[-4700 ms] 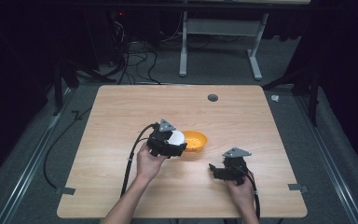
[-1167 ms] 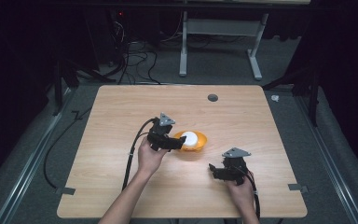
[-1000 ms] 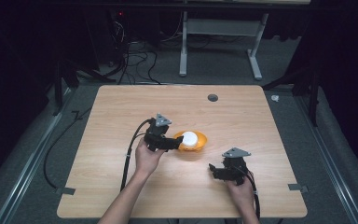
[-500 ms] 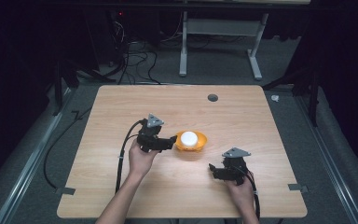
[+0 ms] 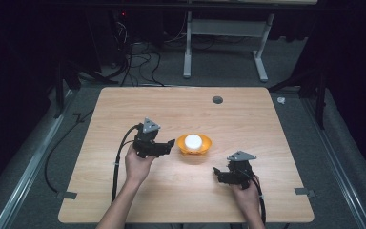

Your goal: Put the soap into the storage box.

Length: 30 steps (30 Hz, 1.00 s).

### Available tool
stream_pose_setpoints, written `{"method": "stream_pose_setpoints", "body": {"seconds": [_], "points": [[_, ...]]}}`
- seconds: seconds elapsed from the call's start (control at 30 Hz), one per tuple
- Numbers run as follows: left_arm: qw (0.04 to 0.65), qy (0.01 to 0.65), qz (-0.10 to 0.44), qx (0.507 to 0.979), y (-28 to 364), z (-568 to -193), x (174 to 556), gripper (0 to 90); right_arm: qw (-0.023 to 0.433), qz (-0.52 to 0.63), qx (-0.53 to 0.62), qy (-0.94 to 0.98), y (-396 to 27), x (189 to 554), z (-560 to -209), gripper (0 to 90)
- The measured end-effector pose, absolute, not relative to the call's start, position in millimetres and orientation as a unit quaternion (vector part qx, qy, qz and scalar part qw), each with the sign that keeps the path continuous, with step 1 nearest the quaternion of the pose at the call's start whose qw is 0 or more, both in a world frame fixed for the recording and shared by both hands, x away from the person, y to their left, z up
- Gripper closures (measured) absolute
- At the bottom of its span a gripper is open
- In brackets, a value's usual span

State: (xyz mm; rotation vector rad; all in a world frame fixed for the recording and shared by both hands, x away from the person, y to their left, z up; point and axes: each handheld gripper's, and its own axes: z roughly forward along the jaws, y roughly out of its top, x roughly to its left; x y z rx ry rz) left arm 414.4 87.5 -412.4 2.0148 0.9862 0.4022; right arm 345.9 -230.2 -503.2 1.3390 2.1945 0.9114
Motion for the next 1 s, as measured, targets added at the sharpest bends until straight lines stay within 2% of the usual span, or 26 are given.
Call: {"method": "stream_pose_setpoints", "body": {"seconds": [1.0], "points": [[0.426,0.431,0.164,0.778,124.4,-419.7,403.2,24.3,0.205,0.326,0.481,0.787,-230.1,345.8,-503.0,21.5]]}}
